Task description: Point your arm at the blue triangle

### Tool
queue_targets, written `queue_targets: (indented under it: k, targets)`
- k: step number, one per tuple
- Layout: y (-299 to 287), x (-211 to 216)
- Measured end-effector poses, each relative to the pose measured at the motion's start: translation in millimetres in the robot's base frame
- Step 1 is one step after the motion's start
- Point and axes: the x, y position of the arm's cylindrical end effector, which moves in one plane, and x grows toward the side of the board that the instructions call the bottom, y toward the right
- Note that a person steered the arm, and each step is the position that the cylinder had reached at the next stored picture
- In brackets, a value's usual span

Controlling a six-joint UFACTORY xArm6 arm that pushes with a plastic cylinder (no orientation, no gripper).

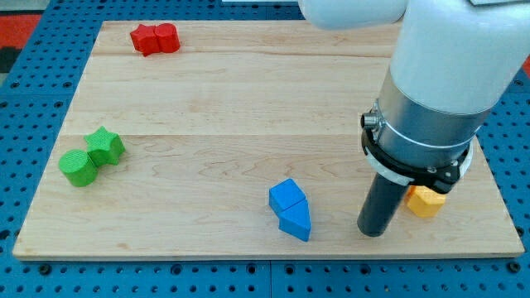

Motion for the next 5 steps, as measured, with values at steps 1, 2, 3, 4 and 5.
queue_targets:
  k: [1, 2, 3, 4, 5]
  targets:
    - [-3.1, 0.6]
    - [-22.0, 0.9]
    - [-40.4, 3.0]
    - [-68.4, 1.3]
    - [-112.3, 1.2]
